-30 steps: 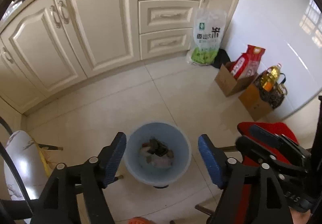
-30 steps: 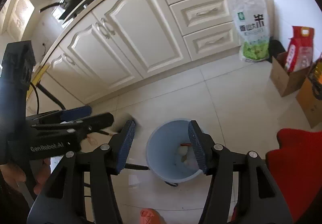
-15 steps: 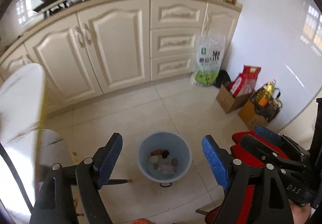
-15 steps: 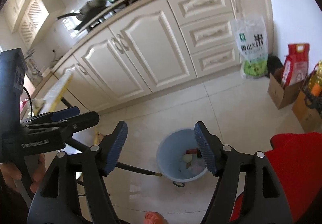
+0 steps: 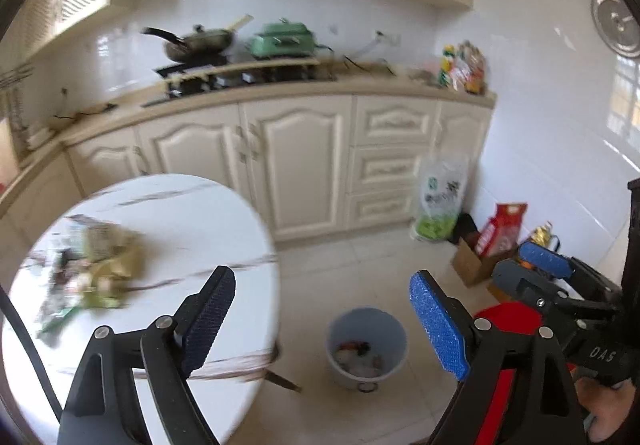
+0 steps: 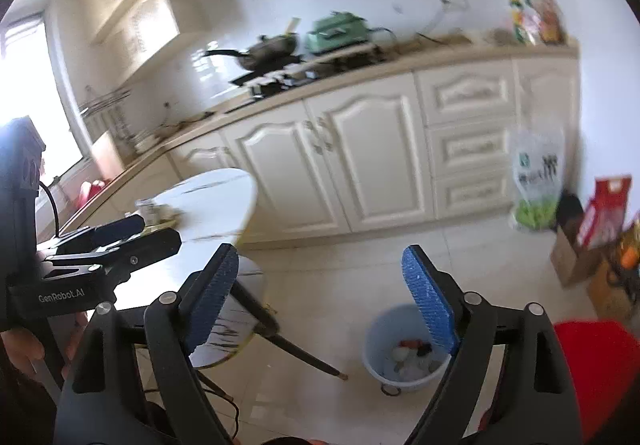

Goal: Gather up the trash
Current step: 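Move both tools back over the table toward the trash pile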

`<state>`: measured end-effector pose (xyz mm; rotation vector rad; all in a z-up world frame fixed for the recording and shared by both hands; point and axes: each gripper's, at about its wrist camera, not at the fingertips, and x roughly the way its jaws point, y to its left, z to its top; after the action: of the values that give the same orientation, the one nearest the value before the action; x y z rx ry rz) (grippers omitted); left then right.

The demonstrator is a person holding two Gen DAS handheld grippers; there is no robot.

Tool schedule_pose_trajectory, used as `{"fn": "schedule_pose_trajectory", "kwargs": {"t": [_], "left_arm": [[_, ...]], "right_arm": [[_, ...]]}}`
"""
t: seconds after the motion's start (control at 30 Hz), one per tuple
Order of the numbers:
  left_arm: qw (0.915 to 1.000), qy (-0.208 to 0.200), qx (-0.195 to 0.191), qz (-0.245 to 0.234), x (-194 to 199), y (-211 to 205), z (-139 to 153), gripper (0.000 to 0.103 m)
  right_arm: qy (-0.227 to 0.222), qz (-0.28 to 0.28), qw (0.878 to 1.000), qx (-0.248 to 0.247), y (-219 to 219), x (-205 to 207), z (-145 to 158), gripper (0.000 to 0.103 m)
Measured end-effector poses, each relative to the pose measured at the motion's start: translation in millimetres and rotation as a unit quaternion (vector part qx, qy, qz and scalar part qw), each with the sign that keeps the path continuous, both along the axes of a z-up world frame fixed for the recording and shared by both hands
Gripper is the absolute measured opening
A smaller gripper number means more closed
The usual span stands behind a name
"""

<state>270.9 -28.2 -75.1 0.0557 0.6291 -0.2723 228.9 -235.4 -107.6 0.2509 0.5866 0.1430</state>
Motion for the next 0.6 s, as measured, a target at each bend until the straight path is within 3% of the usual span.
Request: {"fn": "schedule_pose_trajectory", "kwargs": {"t": [0.27, 0.6], "left_arm": [[0.9960, -0.025, 0.007, 0.086, -70, 117, 8, 0.093], [0.9803, 0.015, 0.038, 0.193, -69, 234, -26, 0.094]], "right_arm": [[-0.007, 0.095, 0.995, -0.018, 113, 27, 31, 0.085], [0.039, 0.175, 0.983, -0.046, 233, 94, 11, 0.089]]}}
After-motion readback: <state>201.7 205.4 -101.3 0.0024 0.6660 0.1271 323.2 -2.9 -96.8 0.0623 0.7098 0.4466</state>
